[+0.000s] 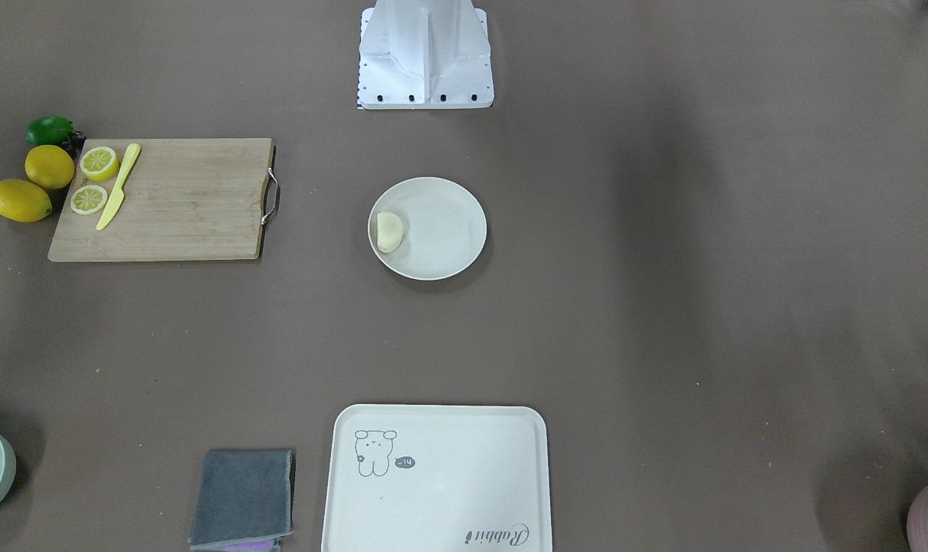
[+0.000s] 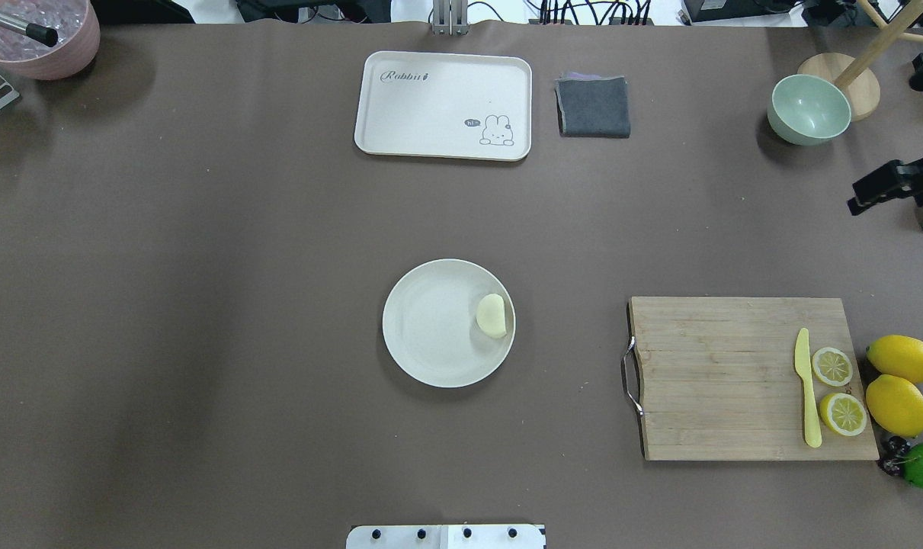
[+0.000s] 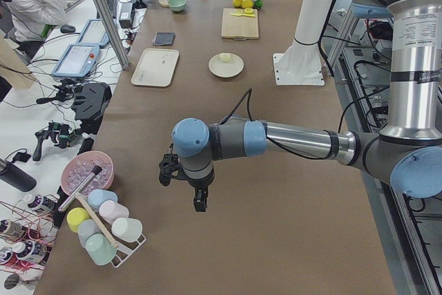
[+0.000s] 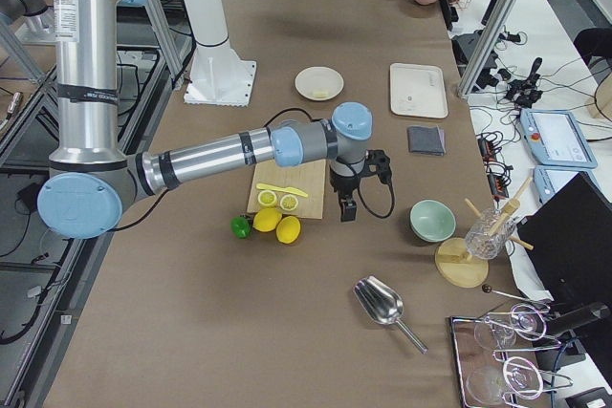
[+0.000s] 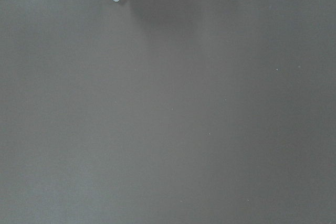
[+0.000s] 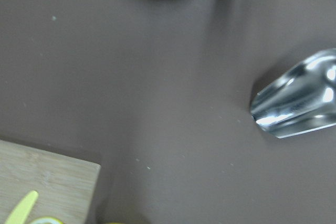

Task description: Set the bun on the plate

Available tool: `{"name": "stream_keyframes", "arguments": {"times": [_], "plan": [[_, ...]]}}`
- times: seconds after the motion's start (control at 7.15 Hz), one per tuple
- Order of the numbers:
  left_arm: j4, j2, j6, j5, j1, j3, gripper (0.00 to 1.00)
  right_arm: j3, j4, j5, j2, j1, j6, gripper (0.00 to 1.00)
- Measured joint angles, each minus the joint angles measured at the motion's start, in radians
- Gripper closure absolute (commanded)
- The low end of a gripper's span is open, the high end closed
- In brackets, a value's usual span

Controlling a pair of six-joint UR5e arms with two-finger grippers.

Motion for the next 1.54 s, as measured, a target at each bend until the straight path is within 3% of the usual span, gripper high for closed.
{"name": "stream_keyframes", "arguments": {"times": [0.28,0.56,1.54], "plan": [[0.000,0.000,0.000,0.000,0.000,0.000,0.02,-0.011,-0.158,0.001,-0.023,0.187,-0.280,0.00],[0.000,0.002,0.000,0.000,0.001,0.000,0.02,-0.009,-0.232,0.008,-0.045,0.303,-0.377,0.00],[-0.005,0.004,0.000,-0.002,0.002,-0.001,0.02,-0.100,-0.128,0.128,-0.113,0.324,-0.390,0.00]]}}
